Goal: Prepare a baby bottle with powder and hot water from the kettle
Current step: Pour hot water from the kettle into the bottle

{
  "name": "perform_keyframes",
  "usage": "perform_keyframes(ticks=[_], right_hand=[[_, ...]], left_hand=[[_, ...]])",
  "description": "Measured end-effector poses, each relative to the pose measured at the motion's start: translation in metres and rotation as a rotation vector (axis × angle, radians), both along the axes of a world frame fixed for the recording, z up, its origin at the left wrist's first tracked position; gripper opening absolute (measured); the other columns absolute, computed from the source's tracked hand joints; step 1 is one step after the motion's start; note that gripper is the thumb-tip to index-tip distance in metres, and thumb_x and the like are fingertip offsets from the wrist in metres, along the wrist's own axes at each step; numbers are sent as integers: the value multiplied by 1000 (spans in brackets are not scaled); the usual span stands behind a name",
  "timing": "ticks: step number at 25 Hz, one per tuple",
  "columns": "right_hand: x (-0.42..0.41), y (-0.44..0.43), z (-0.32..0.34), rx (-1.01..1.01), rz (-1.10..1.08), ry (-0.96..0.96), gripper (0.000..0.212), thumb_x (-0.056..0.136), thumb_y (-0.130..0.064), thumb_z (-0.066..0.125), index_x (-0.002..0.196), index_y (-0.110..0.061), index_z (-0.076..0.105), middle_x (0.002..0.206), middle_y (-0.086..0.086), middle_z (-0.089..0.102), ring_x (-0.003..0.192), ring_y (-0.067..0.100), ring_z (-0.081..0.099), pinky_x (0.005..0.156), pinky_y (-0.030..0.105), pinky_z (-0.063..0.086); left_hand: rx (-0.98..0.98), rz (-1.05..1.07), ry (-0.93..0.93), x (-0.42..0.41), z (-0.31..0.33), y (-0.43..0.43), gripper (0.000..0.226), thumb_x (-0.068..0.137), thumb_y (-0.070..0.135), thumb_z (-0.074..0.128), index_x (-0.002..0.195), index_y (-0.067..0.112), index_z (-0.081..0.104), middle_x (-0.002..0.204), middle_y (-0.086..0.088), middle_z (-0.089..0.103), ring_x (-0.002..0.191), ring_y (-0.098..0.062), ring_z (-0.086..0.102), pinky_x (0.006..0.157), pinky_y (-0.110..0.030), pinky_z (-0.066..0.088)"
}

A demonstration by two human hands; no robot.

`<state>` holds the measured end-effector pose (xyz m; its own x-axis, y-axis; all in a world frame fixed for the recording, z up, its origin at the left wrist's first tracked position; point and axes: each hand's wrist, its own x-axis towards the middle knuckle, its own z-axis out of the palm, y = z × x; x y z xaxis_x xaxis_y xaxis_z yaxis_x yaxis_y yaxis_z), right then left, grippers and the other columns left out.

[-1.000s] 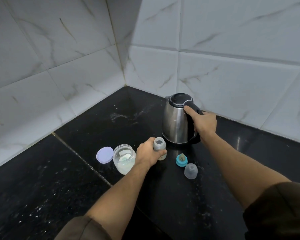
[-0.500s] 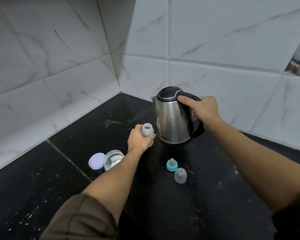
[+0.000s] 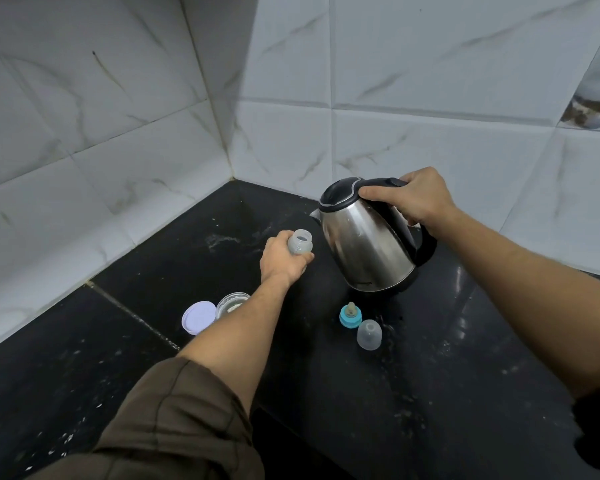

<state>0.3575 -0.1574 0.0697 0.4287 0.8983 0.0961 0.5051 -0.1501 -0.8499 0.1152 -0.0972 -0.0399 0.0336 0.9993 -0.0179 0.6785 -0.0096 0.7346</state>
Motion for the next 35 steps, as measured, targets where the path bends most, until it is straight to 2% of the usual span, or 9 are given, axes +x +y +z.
perform_keyframes(ticks=[5, 10, 14, 18, 23, 35], right_hand=[[-1, -4, 16, -68, 52, -128, 64, 54, -66, 91, 64, -14, 56, 52, 3, 44, 45, 18, 41, 53, 31, 36], [-6, -5, 20, -116, 75, -169, 64, 53, -67, 91, 64, -15, 55, 48, 0, 41, 40, 17, 36, 50, 29, 34], [-8, -10, 23, -134, 85, -201, 68, 55, -67, 91, 54, -18, 43, 42, -4, 37, 37, 15, 37, 50, 28, 34], [-7, -14, 28, -151, 88, -259, 69, 56, -67, 90, 56, -18, 42, 36, -8, 35, 42, 19, 43, 50, 27, 36], [-4, -18, 32, -162, 94, -296, 73, 57, -67, 90, 53, -19, 35, 32, -9, 32, 41, 20, 41, 52, 29, 34], [4, -28, 38, -188, 96, -367, 74, 54, -68, 91, 52, -18, 36, 32, -9, 33, 44, 22, 41, 53, 31, 35]], left_hand=[[-7, -34, 3, 7, -7, 2, 60, 83, 30, 86, 135, 23, 58, 131, -5, 59, 119, -26, 60, 98, -37, 46], [18, -38, -2, 11, -6, 4, 58, 82, 30, 86, 134, 24, 59, 128, -4, 61, 116, -25, 61, 90, -32, 43], [14, -40, 7, 11, -7, 3, 57, 82, 28, 87, 132, 24, 60, 128, -4, 62, 116, -25, 61, 89, -32, 42], [14, -53, 23, 16, -9, 0, 59, 82, 27, 87, 134, 23, 59, 130, -4, 60, 118, -25, 60, 97, -37, 47], [5, -69, 23, 23, -10, -3, 62, 82, 27, 87, 137, 25, 58, 131, -3, 61, 121, -24, 60, 104, -43, 50], [4, -111, 56, 38, -11, -11, 63, 82, 26, 87, 137, 26, 58, 131, -1, 61, 121, -23, 60, 104, -43, 51]])
